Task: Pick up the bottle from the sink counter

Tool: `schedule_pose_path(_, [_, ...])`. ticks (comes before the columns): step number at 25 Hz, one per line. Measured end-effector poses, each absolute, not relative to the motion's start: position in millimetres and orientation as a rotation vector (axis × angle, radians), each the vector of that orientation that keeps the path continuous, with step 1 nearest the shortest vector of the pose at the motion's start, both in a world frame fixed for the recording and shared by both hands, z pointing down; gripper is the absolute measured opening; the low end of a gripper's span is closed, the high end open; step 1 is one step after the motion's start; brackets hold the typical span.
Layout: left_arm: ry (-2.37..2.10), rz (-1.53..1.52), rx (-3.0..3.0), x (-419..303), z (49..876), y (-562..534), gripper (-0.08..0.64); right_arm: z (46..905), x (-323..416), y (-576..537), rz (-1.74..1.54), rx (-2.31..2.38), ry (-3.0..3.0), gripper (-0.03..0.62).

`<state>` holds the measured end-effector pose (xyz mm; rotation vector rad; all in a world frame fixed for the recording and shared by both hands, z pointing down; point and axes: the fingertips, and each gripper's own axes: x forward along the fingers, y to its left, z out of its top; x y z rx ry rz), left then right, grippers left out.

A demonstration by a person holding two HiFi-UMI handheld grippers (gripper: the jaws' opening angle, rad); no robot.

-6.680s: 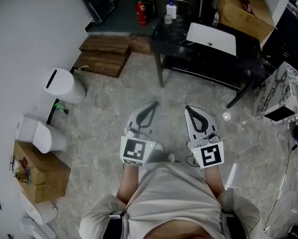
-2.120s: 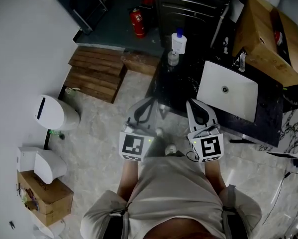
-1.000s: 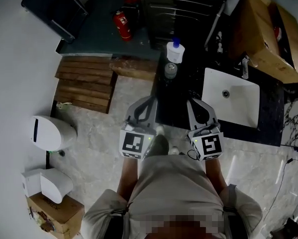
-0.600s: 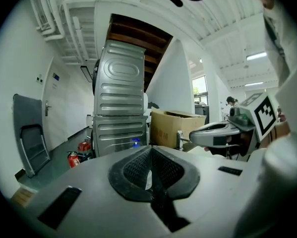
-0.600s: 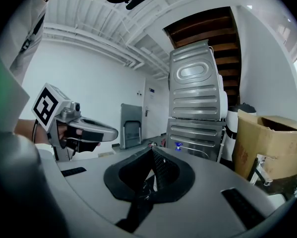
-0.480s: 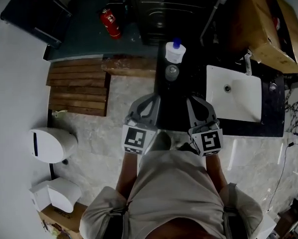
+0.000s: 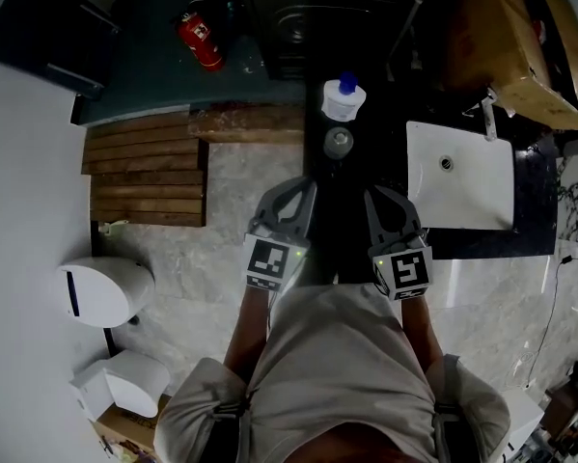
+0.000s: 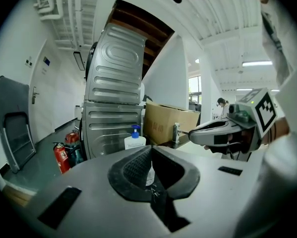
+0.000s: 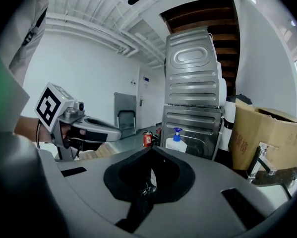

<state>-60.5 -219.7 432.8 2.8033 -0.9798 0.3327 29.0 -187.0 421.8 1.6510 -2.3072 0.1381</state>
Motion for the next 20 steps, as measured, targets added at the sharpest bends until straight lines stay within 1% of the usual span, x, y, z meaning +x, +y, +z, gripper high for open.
schedule_pose_path(11, [-0.946,0.396,2.79,-52,463,-234,0.003,447,29,-198,0.2,1.6,-2.305,-0.005])
schedule_pose_path(20, [-0.942,0.517,2.771,-49,490,-239,0.003,470,21,-207,0.267,1.518,-2.341,-0.005])
